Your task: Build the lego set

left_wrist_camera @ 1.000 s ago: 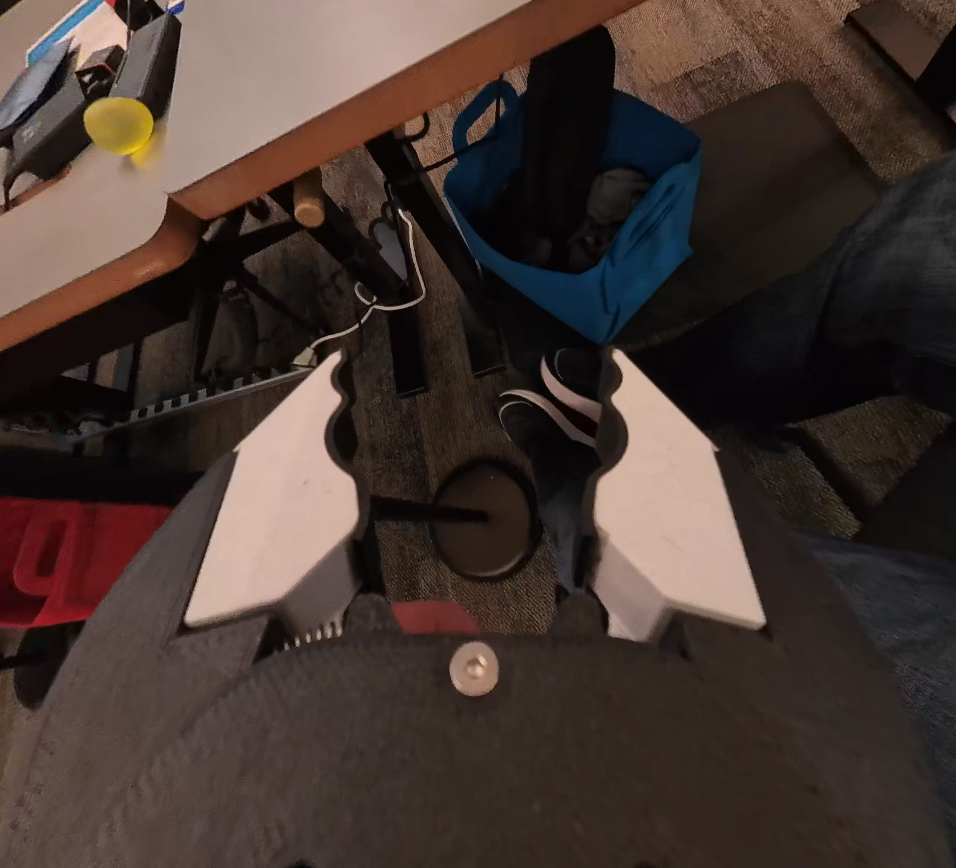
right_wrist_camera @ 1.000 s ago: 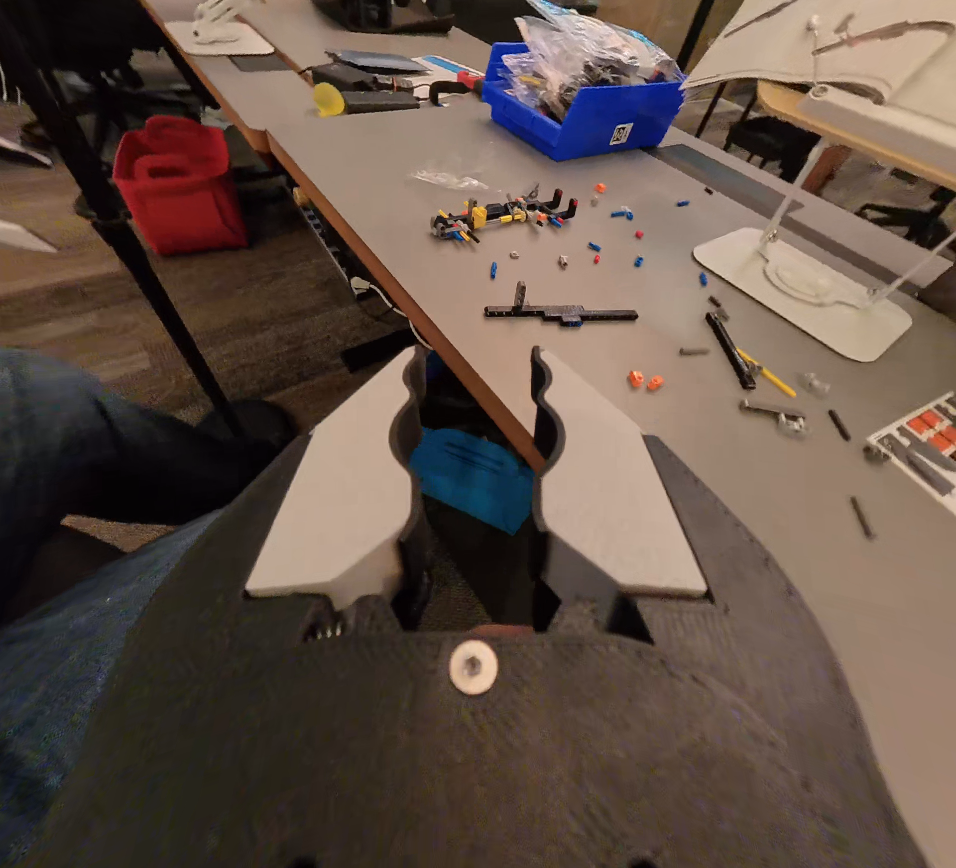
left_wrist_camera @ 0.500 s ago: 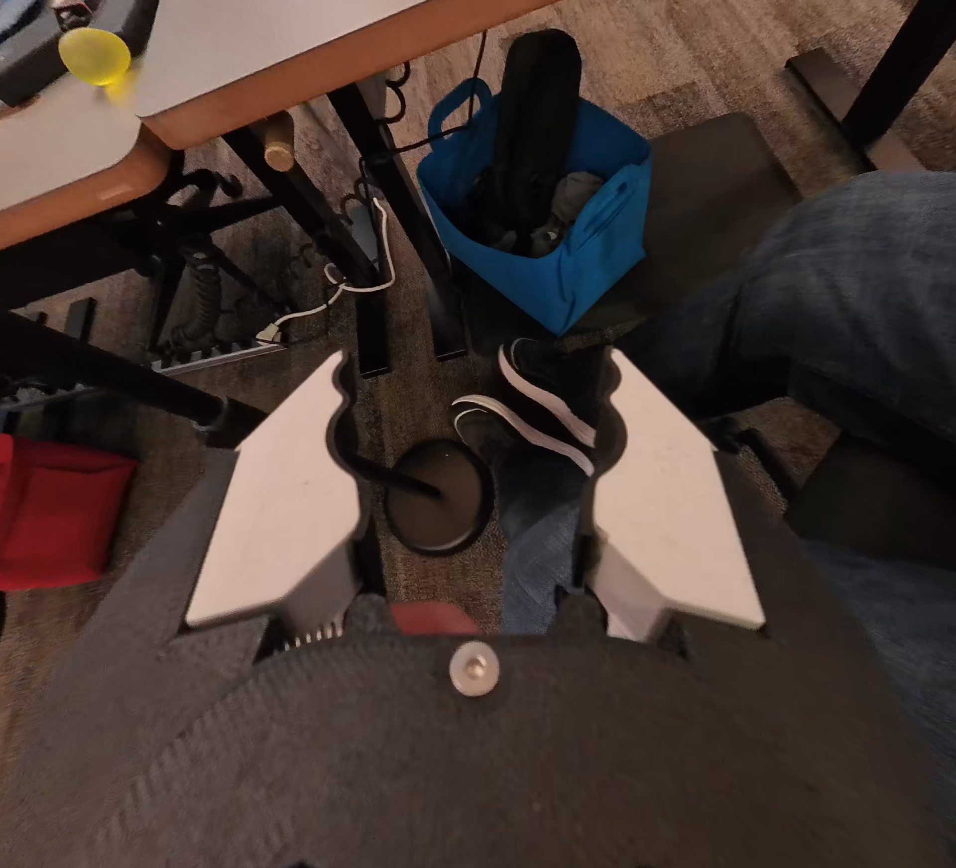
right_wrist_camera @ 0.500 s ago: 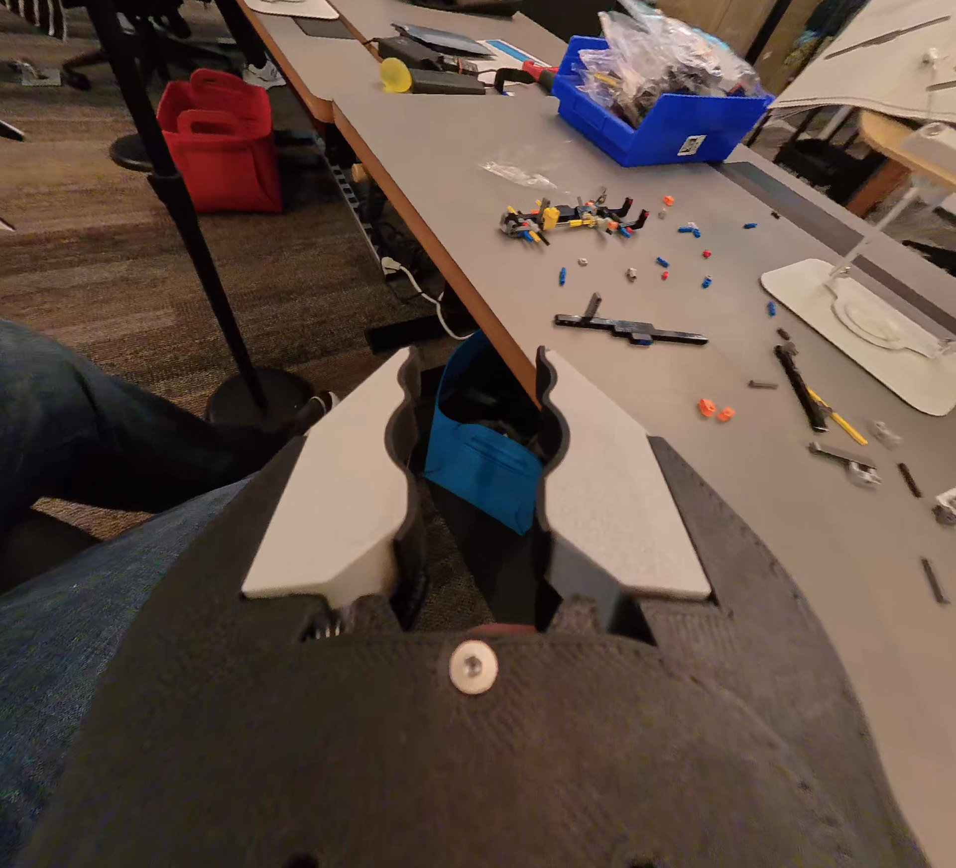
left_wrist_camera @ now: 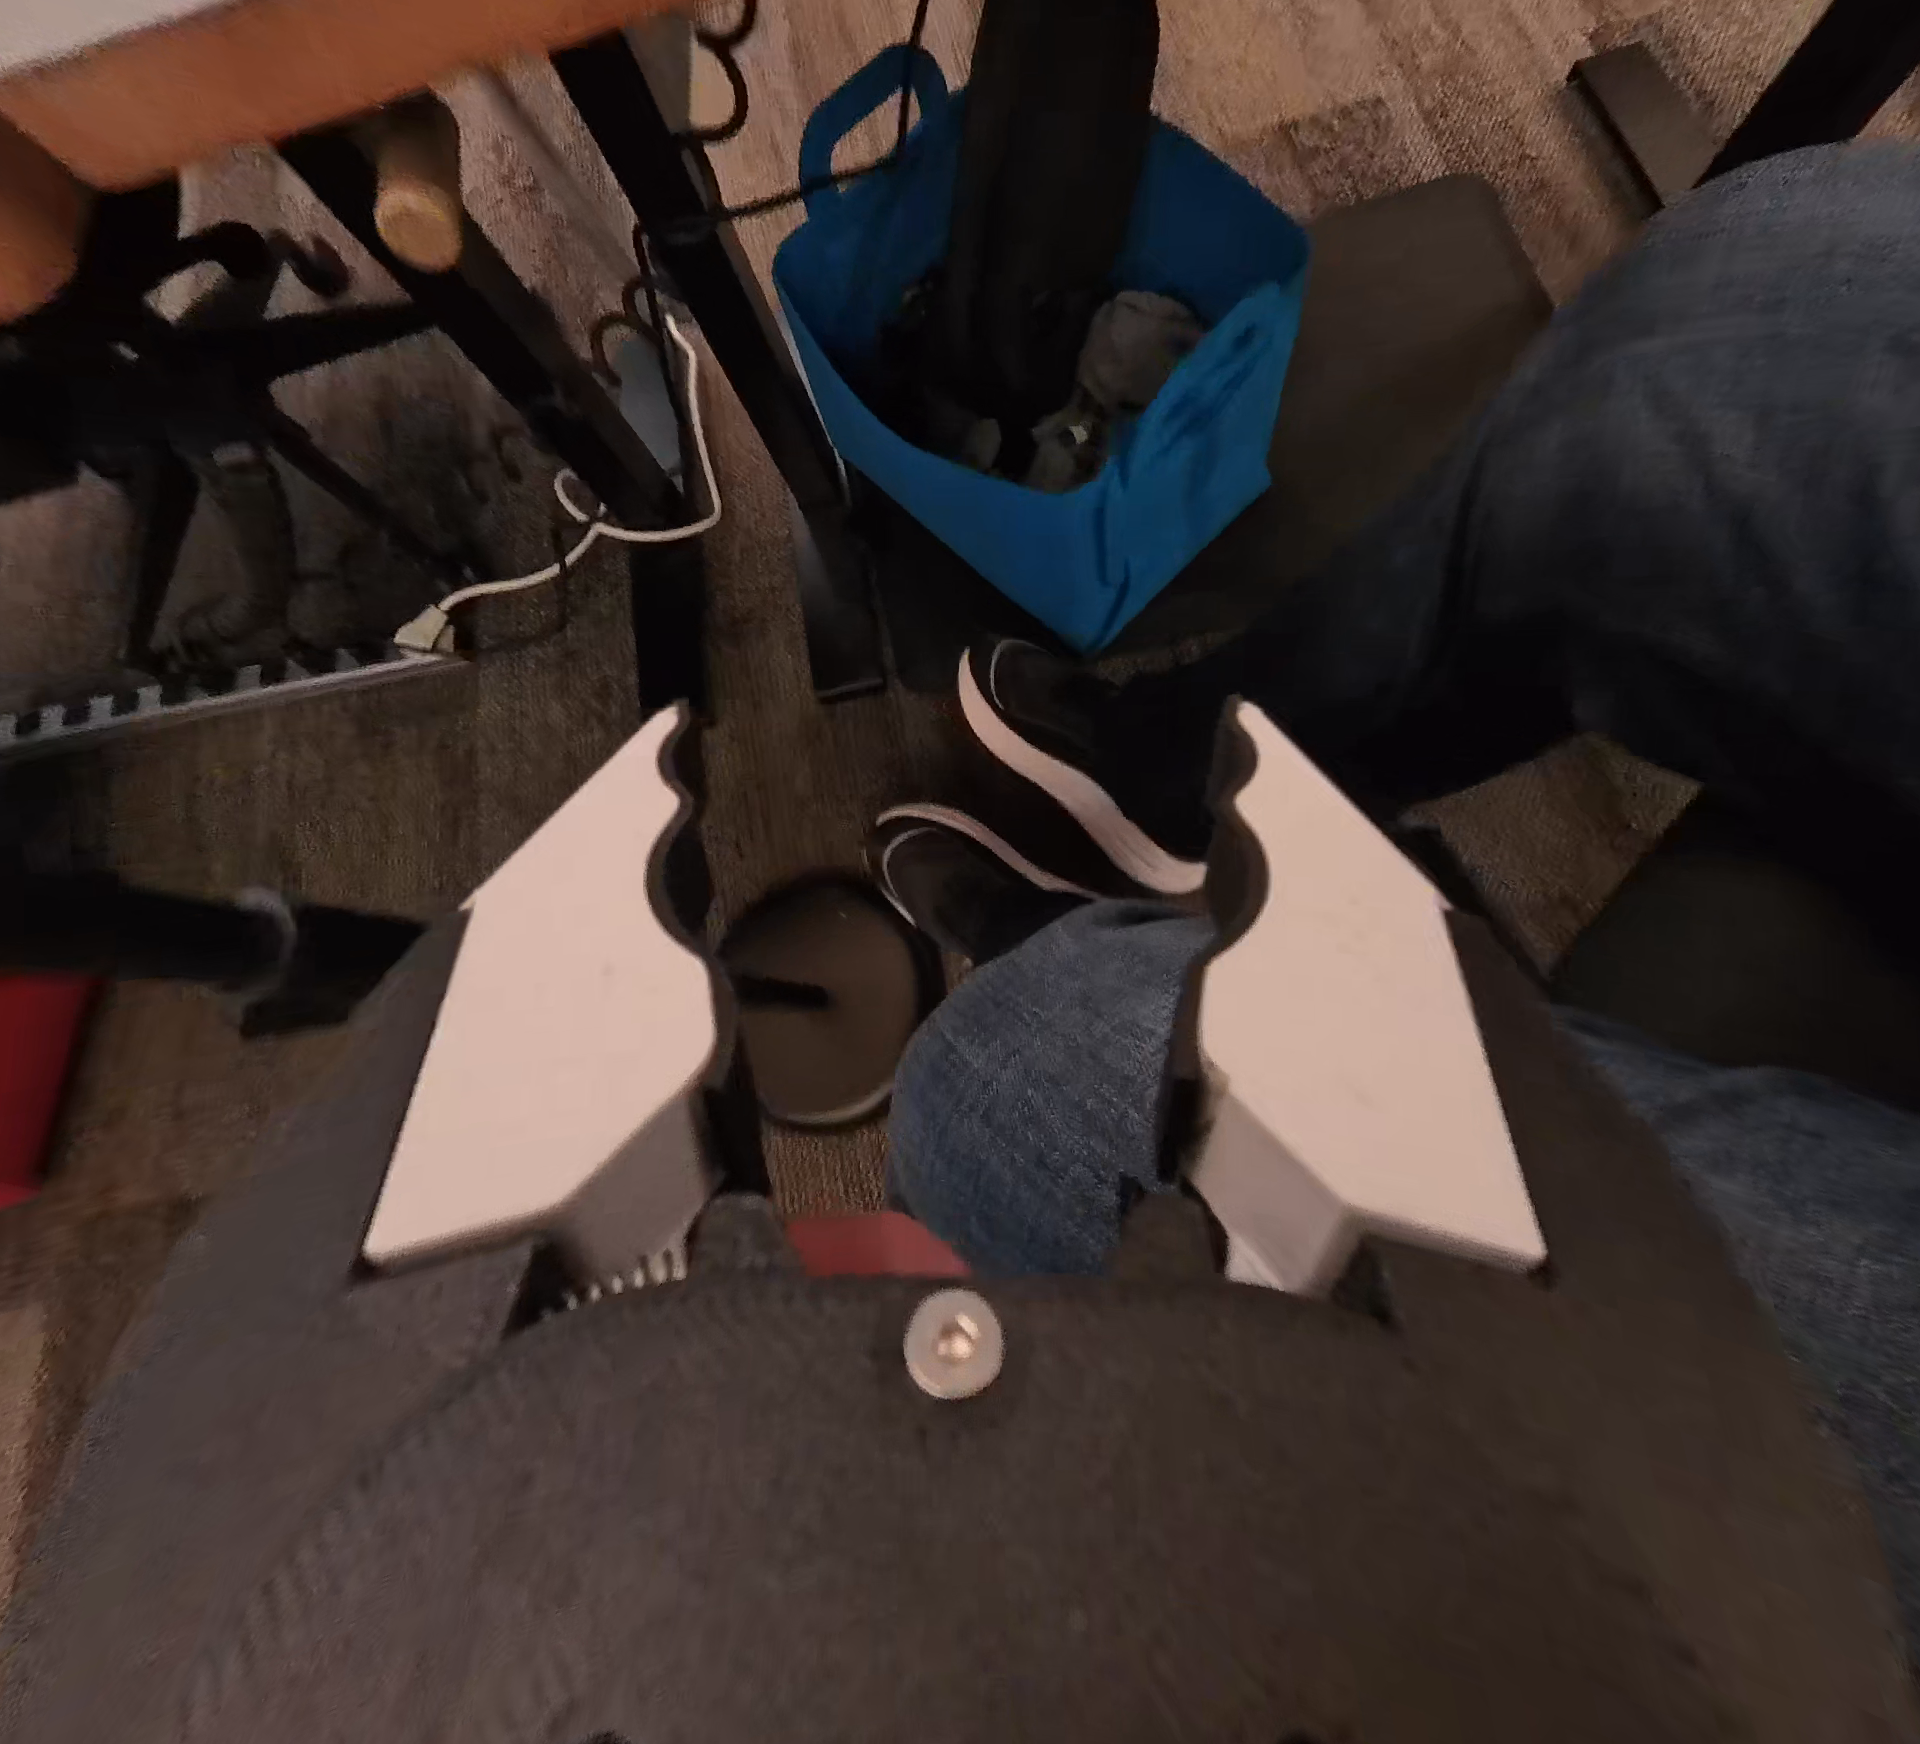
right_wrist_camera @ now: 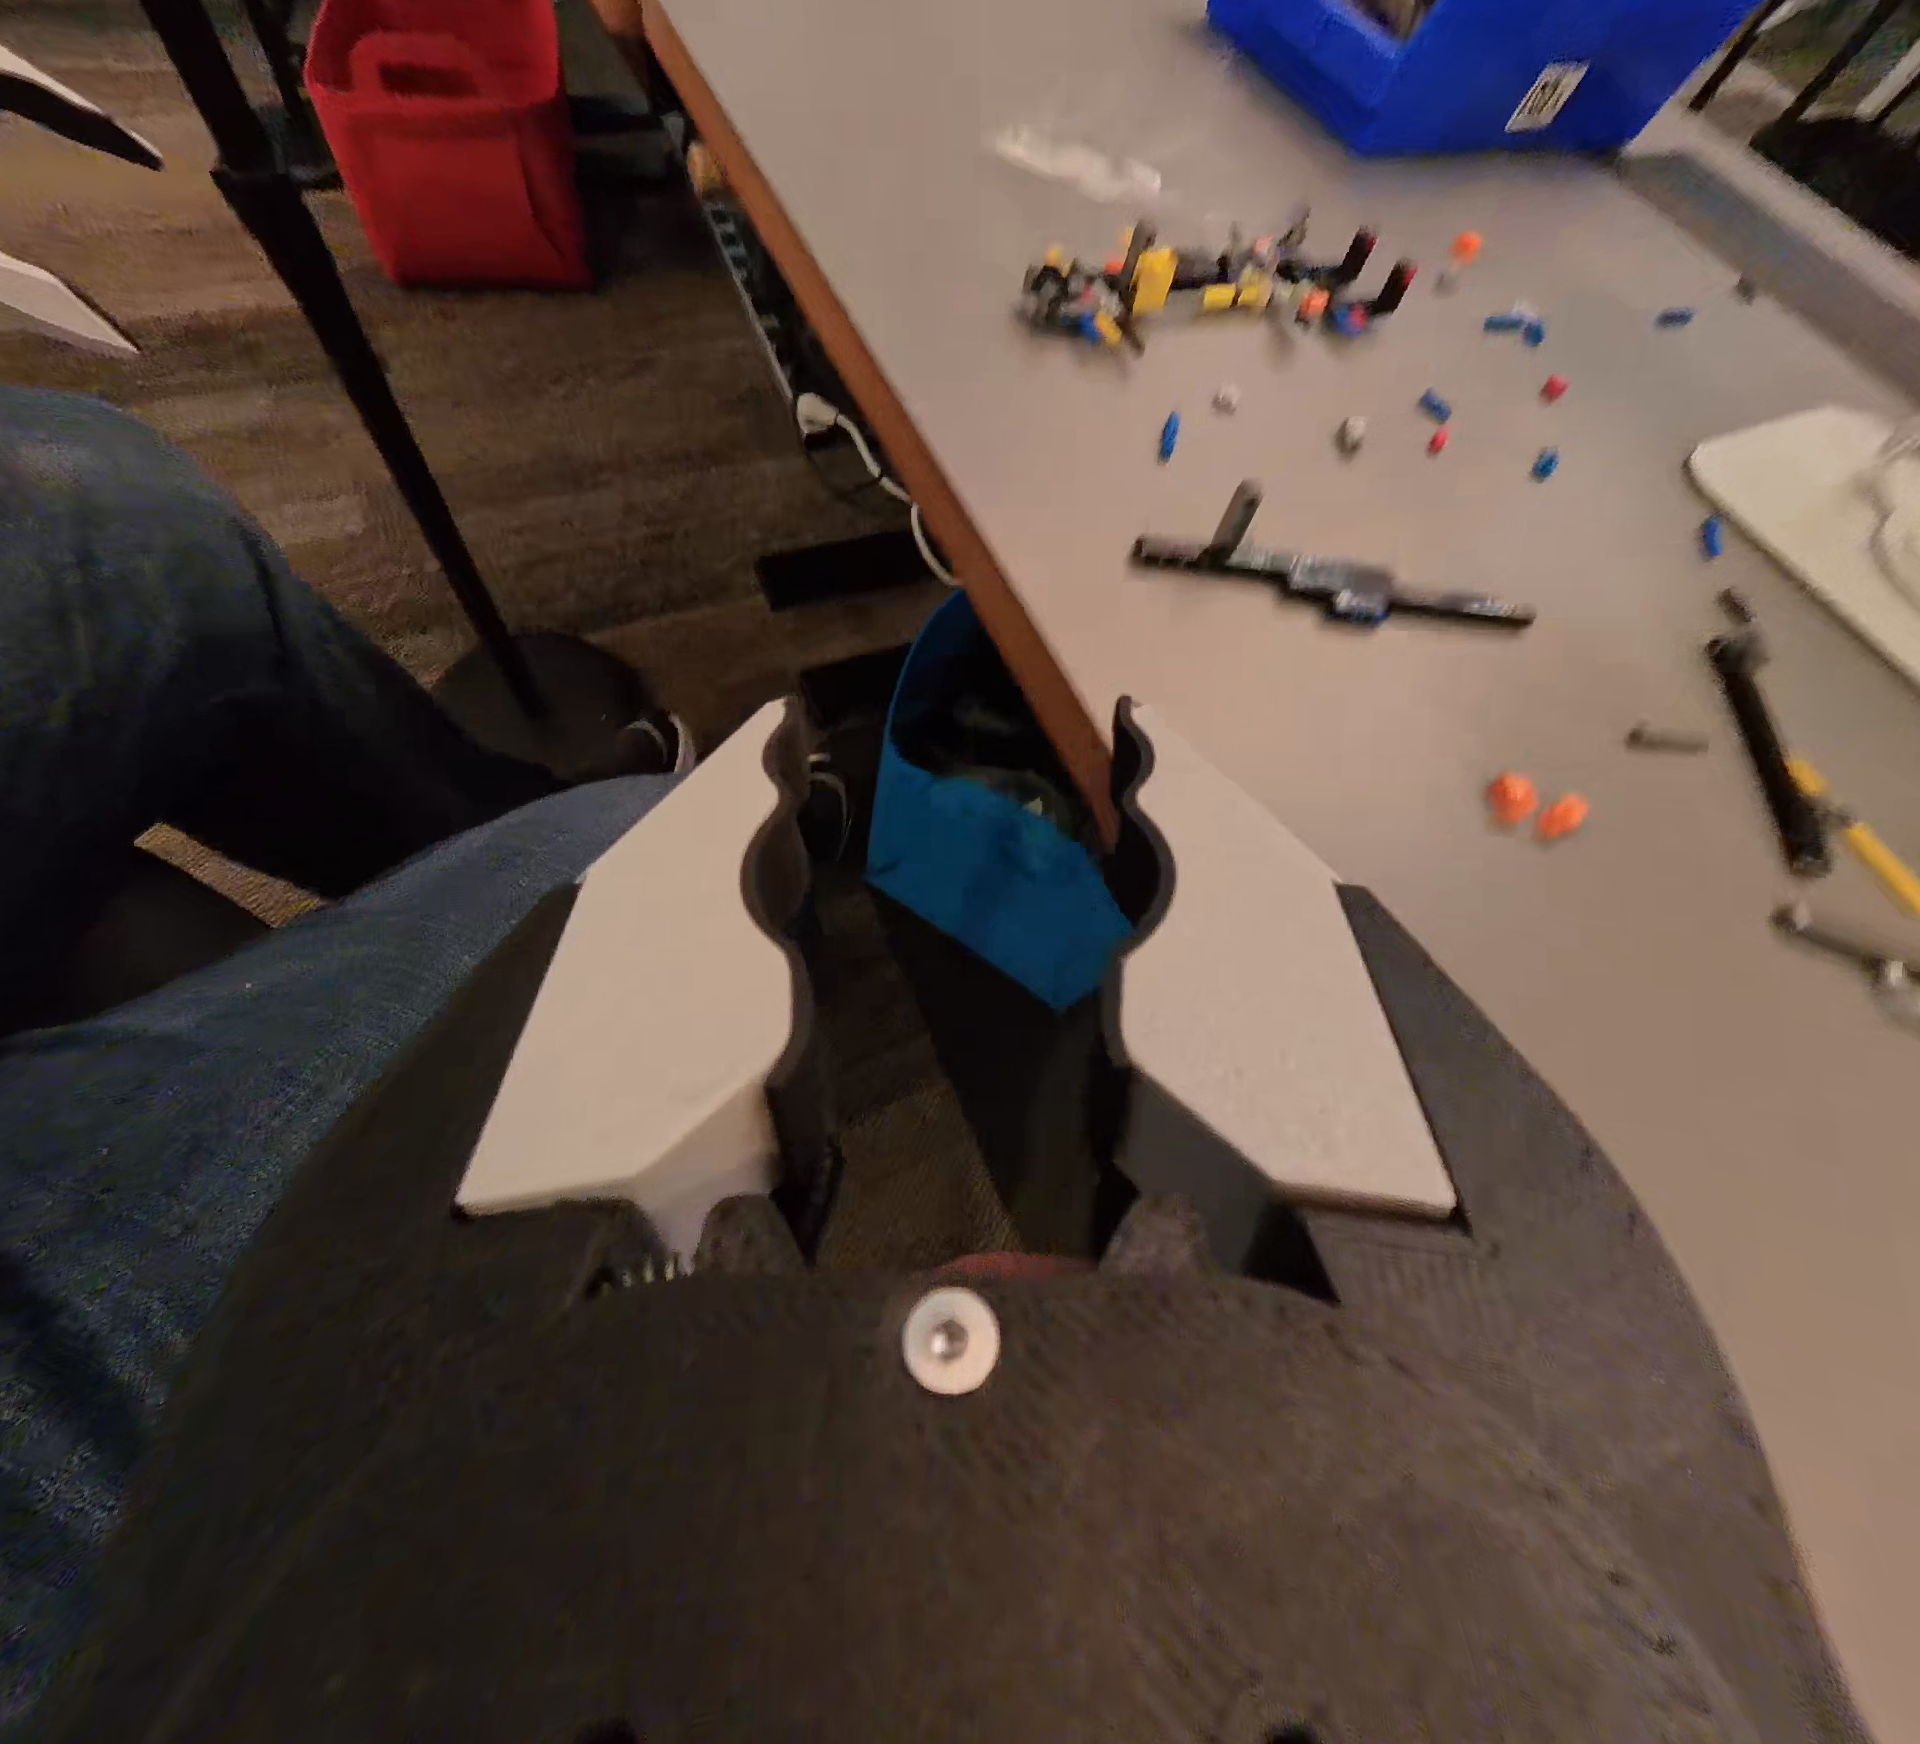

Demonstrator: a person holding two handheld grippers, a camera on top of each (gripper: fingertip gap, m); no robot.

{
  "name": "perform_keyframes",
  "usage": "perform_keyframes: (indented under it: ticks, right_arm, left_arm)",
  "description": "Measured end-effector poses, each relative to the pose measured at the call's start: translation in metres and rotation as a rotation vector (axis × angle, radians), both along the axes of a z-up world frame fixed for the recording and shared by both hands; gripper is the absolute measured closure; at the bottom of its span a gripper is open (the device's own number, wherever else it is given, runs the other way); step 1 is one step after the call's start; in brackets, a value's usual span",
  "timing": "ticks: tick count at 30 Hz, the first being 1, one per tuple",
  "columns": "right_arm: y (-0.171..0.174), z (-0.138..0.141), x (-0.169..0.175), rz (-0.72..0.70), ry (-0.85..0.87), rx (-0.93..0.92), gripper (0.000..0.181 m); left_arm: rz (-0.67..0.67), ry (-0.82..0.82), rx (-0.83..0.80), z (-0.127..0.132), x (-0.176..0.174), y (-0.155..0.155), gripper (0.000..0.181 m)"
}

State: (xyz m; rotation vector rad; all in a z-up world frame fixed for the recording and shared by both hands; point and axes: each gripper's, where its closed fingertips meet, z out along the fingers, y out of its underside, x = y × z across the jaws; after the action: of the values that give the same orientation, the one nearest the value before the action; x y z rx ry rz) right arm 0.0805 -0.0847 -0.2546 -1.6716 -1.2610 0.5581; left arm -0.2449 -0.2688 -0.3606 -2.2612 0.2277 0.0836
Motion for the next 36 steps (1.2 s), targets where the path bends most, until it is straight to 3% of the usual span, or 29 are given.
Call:
perform_keyframes:
  ticks: [5,8,16,19,26,28,32,36]
  right_arm:
    - [0.044,0.025,-0.017,-0.016,0.060,0.054,0.115]
    - [0.060,0.034,-0.021,-0.030,0.072,0.074,0.106]
    - [0.081,0.031,0.014,-0.136,0.076,0.072,0.099]
    - [0.095,0.028,0.023,-0.190,0.058,0.077,0.087]
    - [0.204,0.027,0.043,-0.407,0.032,0.093,0.069]
    - [0.233,0.013,0.052,-0.477,-0.008,0.083,0.052]
    - [0.257,-0.020,0.068,-0.523,-0.072,0.046,0.047]
    - [0.285,-0.001,0.083,-0.583,-0.030,0.054,0.042]
  left_arm:
    - [0.001,-0.020,0.108,0.054,-0.012,0.081,0.062]
    - [-0.013,-0.038,0.129,0.070,-0.014,0.122,0.056]
    - [-0.089,-0.094,0.140,0.075,0.022,0.168,0.060]
    - [-0.116,-0.099,0.112,0.074,0.024,0.187,0.058]
    - [-0.147,-0.166,0.161,0.103,-0.012,0.296,0.048]
    - [-0.135,-0.176,0.143,0.099,-0.024,0.328,0.047]
    - [-0.099,-0.139,0.095,0.072,-0.044,0.365,0.044]
    - [-0.064,-0.179,0.052,0.052,-0.043,0.379,0.044]
